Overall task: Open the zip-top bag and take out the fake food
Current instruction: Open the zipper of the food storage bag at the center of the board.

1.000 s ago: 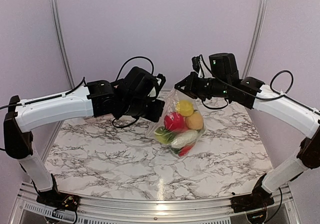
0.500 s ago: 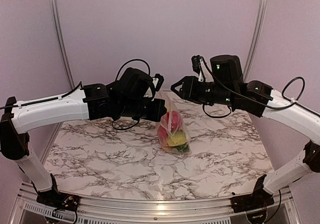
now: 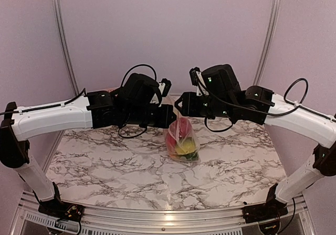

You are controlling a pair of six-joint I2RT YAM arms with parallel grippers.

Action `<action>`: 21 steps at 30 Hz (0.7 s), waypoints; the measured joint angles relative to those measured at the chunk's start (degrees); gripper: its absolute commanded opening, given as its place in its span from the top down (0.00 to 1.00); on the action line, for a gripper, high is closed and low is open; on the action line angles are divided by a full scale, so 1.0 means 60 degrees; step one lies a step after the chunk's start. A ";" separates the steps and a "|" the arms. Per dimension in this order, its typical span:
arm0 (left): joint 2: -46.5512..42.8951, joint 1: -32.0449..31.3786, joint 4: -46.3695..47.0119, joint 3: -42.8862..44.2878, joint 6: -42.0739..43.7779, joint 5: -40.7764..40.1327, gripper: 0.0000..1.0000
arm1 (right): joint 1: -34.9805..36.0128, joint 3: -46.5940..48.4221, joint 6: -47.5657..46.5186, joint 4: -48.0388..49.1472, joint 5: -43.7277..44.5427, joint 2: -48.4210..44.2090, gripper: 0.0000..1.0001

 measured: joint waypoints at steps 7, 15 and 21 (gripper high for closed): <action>-0.0073 0.0000 0.0073 -0.0117 -0.0076 0.0004 1.00 | -0.0066 0.0597 -0.0375 -0.0284 0.0208 0.0761 0.62; -0.0087 0.0022 0.0073 -0.0120 -0.0080 -0.0004 1.00 | -0.0109 0.1086 -0.0634 -0.0616 0.0521 0.1242 0.76; -0.0266 0.0062 0.0073 -0.0259 -0.0073 -0.0011 1.00 | -0.0186 0.1239 -0.0856 -0.0973 0.0710 0.1304 0.70</action>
